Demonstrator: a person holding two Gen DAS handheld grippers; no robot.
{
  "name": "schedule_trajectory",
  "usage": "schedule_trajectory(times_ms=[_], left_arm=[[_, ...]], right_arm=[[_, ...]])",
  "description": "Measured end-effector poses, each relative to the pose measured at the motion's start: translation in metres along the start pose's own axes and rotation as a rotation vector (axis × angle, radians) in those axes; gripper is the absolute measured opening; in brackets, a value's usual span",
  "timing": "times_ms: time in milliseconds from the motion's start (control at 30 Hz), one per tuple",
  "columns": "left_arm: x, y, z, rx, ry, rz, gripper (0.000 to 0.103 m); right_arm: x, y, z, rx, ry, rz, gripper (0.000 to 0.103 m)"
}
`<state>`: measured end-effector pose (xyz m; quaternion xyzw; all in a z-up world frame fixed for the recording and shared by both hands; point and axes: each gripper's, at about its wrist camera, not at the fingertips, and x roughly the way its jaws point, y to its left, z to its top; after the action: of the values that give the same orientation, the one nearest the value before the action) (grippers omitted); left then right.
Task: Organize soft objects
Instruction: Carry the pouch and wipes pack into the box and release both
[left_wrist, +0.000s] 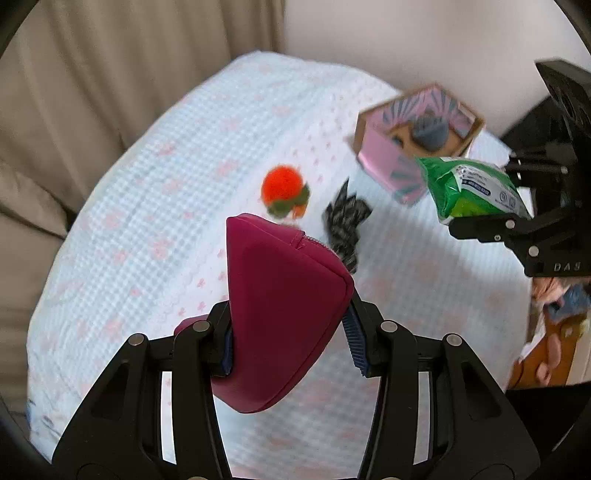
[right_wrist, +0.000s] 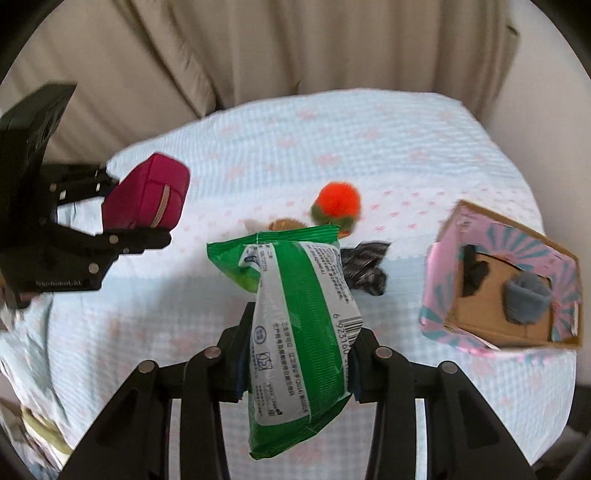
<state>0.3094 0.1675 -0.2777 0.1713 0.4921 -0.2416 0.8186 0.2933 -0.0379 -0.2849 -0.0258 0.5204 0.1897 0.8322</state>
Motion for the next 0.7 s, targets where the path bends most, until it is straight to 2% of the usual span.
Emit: schedule_trajectory(times_ms=[267,400,533,700], left_arm=[[-0.053,-0.052,0.040,-0.074,-0.053,0.055,0.044],[-0.064,-0.083,0.064,-0.108,-0.073,0.065,0.044],[-0.058,-0.124,0.087,-0.150,-0.056,0.068,0.044],[-0.029,-0.171,0.117,-0.213,-0.030,0.061,0.044]], right_arm=[[-0.073,-0.023,0.000,0.091,-0.087,-0.051,0.037],[-0.102,-0.054,-0.001,0.126,-0.109,-0.073,0.037],[-0.123,-0.090,-0.004,0.129,-0.120,-0.139,0.037],[-0.134,-0.154,-0.014,0.137,-0.098,-0.136,0.037]])
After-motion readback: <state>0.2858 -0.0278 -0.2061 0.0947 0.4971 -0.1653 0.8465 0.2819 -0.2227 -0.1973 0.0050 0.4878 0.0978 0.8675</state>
